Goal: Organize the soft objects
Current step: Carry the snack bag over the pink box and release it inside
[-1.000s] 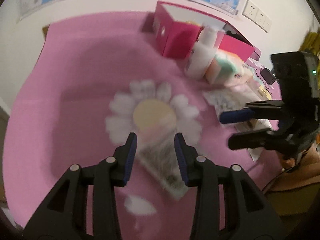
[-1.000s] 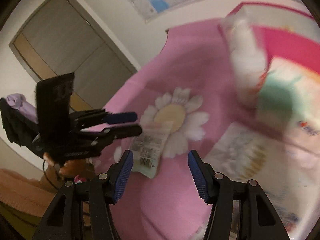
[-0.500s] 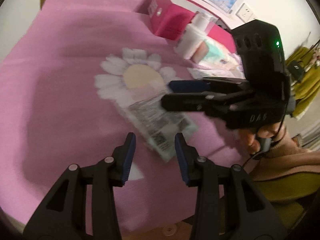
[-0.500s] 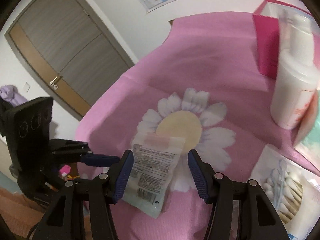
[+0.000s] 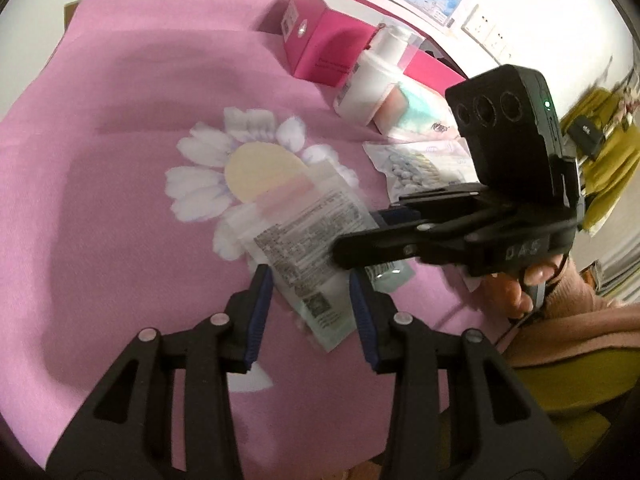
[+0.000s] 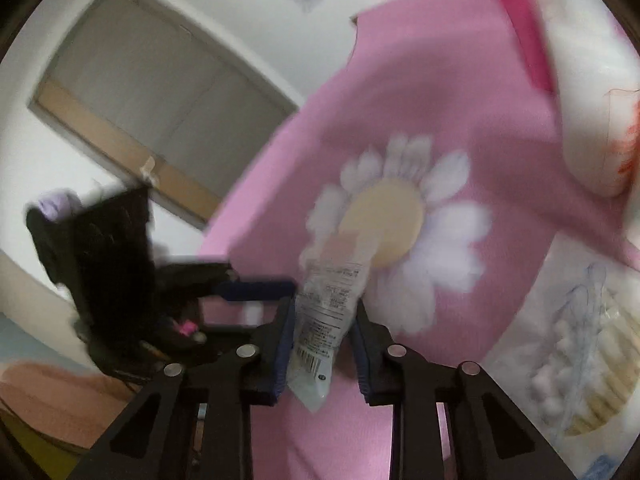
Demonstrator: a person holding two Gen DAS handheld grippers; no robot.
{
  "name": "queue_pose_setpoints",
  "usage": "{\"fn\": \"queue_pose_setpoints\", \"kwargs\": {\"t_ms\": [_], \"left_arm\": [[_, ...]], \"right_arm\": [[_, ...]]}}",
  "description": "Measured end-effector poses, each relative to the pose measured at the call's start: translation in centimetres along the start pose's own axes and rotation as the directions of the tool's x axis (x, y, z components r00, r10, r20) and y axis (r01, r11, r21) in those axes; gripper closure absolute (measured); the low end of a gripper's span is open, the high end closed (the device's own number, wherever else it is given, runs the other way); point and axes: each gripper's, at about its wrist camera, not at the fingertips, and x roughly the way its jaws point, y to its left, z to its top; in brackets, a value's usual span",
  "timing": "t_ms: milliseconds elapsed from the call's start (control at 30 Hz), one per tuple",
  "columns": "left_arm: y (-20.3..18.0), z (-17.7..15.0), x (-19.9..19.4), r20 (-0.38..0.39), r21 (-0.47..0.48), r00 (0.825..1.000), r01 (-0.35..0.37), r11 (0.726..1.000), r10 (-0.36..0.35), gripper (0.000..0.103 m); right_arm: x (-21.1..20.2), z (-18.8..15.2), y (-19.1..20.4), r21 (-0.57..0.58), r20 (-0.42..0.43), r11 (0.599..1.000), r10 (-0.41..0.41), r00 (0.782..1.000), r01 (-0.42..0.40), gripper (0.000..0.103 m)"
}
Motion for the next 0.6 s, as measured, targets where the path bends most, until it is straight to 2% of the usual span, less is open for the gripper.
{"fn": "queue_pose_setpoints", "kwargs": {"t_ms": [233, 300, 367, 433, 533, 600], "left_arm": [[0.1, 0.1, 0.0, -0.002, -0.006, 1.0, 0.011, 1.0, -0.011, 0.061], [0.0, 0.6, 0.1, -0.004, -0.012, 0.999, 0.041, 0.999, -0.041, 0.061], [-0.5, 1.3, -0.1, 0.008, 0.0, 0.997, 0.073, 0.997, -0.073, 0.061], [-1.2, 2.1, -0.6, 0.026, 0.027, 0.992, 0.126, 0.992, -0.127, 0.06], [-3.0, 3.7, -1.3, 0.059, 0.093, 0.986, 0.148, 0.985, -0.154, 0.053], [-4.3, 5.2, -1.8, 0.081, 0.138, 0.975, 0.196, 0.971, -0.208, 0.052]], "right_arm": [[-2.6, -0.3, -0.4, 0.015, 0.078, 1.0, 0.003, 0.997, -0.004, 0.089], [-4.0, -0.3, 0.1, 0.005, 0.117, 1.0, 0.02, 0.993, -0.021, 0.092], [-6.0, -0.2, 0.6, -0.02, 0.157, 1.0, -0.006, 0.988, 0.009, 0.092], [-7.7, -0.1, 1.2, -0.028, 0.197, 1.0, -0.007, 0.98, 0.013, 0.092], [-10.4, 0.2, 1.5, -0.043, 0.253, 0.999, 0.001, 0.967, 0.011, 0.092], [-12.4, 0.1, 1.7, -0.058, 0.288, 0.998, 0.008, 0.958, 0.009, 0.092]]}}
